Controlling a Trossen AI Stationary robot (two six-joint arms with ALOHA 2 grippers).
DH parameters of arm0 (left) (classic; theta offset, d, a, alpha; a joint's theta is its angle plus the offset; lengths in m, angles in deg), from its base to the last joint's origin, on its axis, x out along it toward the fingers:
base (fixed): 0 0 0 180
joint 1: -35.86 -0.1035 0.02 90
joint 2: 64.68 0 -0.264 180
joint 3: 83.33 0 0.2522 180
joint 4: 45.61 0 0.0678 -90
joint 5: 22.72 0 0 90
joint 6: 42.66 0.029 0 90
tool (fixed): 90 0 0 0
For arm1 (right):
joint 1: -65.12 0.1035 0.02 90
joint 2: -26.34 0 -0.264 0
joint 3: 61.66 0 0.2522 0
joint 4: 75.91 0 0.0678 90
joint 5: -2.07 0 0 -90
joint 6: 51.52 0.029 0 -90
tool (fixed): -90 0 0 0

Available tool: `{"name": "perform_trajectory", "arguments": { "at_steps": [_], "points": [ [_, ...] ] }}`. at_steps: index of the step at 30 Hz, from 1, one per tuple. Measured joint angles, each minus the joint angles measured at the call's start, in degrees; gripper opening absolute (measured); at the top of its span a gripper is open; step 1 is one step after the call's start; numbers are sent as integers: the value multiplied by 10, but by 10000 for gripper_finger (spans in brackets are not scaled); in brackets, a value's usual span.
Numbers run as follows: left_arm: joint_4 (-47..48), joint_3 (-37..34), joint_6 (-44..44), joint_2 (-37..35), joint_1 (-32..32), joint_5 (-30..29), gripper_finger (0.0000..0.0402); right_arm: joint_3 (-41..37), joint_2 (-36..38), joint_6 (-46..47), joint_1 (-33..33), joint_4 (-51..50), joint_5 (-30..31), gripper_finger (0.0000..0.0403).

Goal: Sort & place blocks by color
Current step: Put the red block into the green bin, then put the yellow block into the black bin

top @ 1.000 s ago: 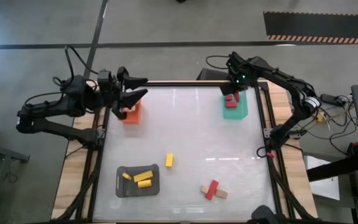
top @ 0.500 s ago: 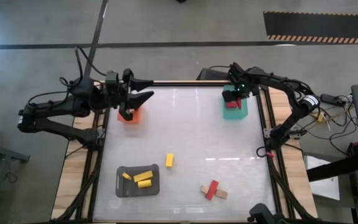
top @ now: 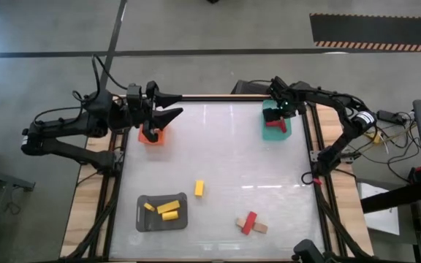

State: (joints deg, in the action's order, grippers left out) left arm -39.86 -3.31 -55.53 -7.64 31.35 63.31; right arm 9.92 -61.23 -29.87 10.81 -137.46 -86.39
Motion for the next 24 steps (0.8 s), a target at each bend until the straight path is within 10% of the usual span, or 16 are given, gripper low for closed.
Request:
{"name": "perform_trajectory", "arguments": {
  "at_steps": [12,24],
  "points": [
    [30,0,-7,18,0,-20,200,83,12,-21,3,-66,-1,150],
    [228,4,-234,114,0,-38,200,166,110,-6,62,-89,-1,134]
  ]
}}
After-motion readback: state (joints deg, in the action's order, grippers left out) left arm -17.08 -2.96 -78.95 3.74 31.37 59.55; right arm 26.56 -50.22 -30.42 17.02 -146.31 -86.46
